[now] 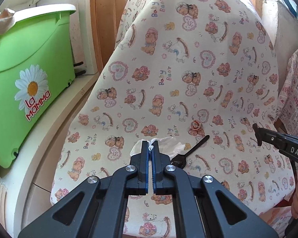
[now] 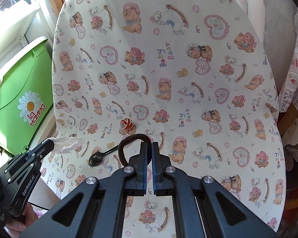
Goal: Collect trash
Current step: 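Carry tissue and hair tie over the pink wastebasket and open both tools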
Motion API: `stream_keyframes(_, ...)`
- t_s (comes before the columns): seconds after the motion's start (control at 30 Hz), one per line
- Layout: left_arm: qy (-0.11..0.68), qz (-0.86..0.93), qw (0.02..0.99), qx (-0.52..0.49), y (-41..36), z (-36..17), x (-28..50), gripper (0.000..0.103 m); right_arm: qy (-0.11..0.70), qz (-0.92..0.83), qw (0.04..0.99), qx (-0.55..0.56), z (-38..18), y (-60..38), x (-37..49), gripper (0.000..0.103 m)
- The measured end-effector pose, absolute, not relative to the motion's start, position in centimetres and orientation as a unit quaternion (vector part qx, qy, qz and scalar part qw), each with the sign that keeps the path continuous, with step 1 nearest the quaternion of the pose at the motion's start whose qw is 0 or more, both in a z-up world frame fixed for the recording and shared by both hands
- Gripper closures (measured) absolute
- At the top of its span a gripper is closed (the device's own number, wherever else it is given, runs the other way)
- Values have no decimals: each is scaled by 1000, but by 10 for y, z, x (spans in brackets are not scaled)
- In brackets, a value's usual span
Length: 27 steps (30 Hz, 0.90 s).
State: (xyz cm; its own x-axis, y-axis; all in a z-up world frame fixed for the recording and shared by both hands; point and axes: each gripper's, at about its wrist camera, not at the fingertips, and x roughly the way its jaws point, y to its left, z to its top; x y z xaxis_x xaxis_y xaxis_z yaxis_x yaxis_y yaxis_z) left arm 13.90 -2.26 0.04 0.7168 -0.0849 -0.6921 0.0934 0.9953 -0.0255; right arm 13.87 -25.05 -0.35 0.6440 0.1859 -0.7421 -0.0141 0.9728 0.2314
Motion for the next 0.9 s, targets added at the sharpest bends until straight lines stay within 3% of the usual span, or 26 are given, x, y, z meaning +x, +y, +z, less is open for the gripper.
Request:
stream_keyframes(0.17,420,-76,901,-81,1,-10,141,101,413,66,904,92,2,-252,129,98)
stream_keyframes(0.57,386,-68,920,0,0,-3,109,101,385,92,915,78,14,-233,84,98)
stream_keyframes(0.9,361,-62,930,4,-3,18,71,101,385,110,912,91,14,-225,52,98)
